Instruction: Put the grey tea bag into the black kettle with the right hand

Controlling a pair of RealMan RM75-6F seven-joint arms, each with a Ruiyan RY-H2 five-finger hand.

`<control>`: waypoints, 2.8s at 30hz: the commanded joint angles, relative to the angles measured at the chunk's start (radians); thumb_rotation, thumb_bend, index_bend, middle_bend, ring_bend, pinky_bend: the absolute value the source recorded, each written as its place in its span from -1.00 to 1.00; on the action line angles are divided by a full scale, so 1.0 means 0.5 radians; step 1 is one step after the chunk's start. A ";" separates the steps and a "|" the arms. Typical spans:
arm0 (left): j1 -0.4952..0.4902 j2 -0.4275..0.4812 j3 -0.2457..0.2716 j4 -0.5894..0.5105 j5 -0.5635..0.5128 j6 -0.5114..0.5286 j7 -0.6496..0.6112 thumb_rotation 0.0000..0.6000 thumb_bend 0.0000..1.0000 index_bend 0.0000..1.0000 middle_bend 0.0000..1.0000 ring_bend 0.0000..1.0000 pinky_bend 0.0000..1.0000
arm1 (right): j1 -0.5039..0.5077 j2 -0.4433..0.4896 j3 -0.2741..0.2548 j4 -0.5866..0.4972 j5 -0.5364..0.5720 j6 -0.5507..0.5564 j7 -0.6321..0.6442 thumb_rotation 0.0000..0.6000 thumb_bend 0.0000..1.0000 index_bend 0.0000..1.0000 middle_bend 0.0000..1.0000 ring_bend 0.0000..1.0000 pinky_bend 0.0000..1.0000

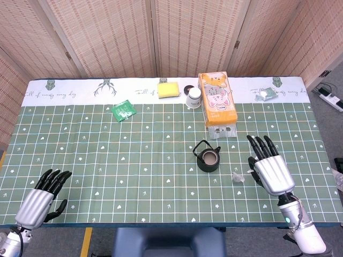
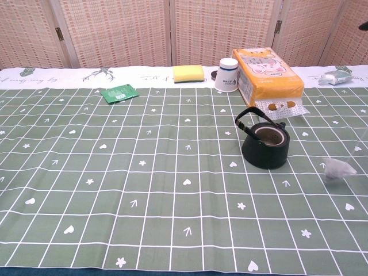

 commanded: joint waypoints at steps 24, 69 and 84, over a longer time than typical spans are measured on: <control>-0.031 0.029 -0.016 0.030 -0.044 -0.037 -0.119 1.00 -0.10 -1.00 -0.85 -0.92 -1.00 | 0.206 0.080 0.232 -0.460 0.413 -0.004 -0.470 1.00 -0.14 0.21 -0.89 -0.88 -1.00; -0.034 0.095 -0.066 0.078 -0.129 -0.008 -0.336 1.00 -0.10 -1.00 -0.85 -0.92 -1.00 | 0.795 -0.264 0.345 -0.236 1.050 -0.083 -0.760 1.00 -0.14 0.22 -0.86 -0.88 -1.00; -0.034 0.096 -0.074 0.090 -0.136 -0.004 -0.344 1.00 -0.09 -1.00 -0.85 -0.92 -1.00 | 0.880 -0.315 0.299 -0.102 1.143 -0.102 -0.709 1.00 -0.14 0.22 -0.85 -0.87 -1.00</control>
